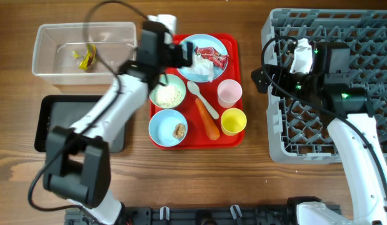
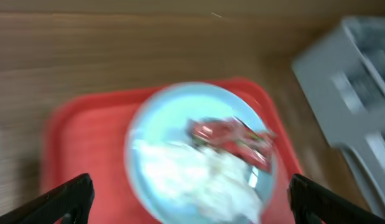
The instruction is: Sort waste into correct bins and load items into the dishwasher rack
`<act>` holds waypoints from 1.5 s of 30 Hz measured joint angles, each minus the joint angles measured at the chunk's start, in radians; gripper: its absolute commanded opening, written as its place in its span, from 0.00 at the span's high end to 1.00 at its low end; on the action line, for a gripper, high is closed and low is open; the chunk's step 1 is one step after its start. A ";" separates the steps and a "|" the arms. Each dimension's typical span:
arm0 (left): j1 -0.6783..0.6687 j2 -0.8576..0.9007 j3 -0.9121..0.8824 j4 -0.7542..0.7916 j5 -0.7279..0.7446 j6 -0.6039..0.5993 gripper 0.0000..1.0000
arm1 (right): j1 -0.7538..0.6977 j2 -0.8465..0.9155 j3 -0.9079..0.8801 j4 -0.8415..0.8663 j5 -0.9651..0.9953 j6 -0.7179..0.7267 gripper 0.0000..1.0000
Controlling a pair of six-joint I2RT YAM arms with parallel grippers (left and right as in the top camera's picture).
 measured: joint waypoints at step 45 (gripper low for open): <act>0.036 -0.134 0.010 -0.101 -0.164 -0.018 0.96 | 0.000 0.000 0.000 -0.041 0.000 0.003 0.02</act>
